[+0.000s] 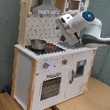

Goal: Play with the kitchen

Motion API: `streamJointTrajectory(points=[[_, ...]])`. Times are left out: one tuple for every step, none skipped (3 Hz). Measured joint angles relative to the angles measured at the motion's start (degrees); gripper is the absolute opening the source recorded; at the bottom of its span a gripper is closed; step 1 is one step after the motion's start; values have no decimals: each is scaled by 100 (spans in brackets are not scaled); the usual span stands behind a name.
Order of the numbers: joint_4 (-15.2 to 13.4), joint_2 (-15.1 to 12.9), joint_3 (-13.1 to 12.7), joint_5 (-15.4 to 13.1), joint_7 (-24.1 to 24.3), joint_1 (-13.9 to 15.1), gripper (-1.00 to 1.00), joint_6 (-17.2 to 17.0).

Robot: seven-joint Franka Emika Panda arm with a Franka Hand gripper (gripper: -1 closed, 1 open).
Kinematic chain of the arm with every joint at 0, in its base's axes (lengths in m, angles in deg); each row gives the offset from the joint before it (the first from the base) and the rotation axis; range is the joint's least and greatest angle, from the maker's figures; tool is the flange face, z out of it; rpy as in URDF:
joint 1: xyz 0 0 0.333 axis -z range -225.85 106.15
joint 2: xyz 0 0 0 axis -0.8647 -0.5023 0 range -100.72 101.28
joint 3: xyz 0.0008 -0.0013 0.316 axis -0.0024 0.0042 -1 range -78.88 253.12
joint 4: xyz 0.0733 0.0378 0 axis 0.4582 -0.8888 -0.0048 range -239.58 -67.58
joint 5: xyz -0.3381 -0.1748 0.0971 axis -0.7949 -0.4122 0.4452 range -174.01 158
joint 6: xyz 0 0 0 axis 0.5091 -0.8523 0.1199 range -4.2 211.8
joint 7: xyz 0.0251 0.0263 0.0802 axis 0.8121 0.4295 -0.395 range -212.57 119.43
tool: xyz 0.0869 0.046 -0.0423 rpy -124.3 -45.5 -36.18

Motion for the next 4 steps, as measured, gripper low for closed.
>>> streamJointTrajectory(points=[[202, -393, -312, 0, -370, 276, 100, -197], [396, -744, -668, 0, -725, 571, 100, -423], [565, -1031, -1058, 0, -1036, 889, 100, -660], [685, -1249, -1472, 0, -1298, 1230, 100, -881]])
